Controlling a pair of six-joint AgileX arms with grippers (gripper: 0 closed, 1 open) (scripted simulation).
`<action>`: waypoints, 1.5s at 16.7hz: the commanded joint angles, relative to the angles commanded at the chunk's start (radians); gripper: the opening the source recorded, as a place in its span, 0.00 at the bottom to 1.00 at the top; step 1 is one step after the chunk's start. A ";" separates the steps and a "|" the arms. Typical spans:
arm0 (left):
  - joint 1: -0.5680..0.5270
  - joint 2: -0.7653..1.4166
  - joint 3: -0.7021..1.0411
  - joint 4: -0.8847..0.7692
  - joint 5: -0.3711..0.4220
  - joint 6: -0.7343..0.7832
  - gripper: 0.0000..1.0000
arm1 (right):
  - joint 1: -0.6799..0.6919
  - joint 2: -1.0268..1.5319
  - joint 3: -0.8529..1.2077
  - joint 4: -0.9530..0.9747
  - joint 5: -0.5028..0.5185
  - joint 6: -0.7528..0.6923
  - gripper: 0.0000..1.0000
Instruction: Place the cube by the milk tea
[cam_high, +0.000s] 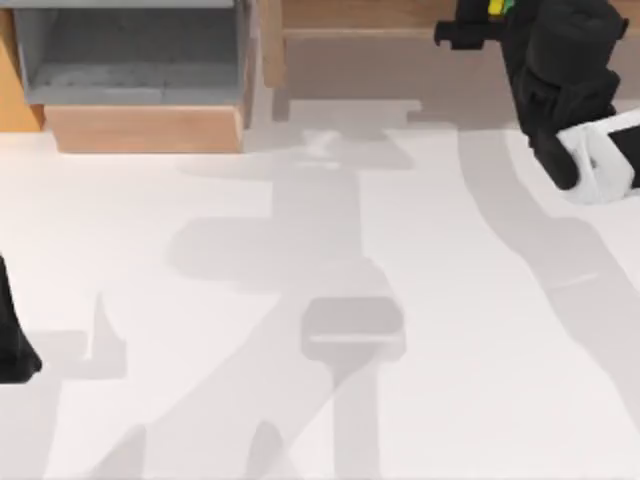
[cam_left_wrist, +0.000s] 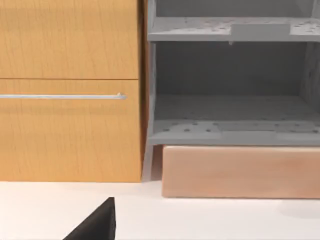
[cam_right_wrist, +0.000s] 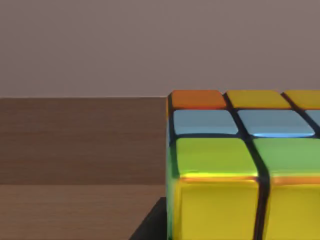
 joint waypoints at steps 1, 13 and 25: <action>0.000 0.000 0.000 0.000 0.000 0.000 1.00 | 0.000 0.000 0.000 0.000 0.000 0.000 0.00; 0.000 0.000 0.000 0.000 0.000 0.000 1.00 | -0.160 -0.336 0.019 -0.637 -0.122 -0.079 0.00; 0.000 0.000 0.000 0.000 0.000 0.000 1.00 | -0.506 -0.559 -0.149 -1.669 -0.314 -0.249 0.00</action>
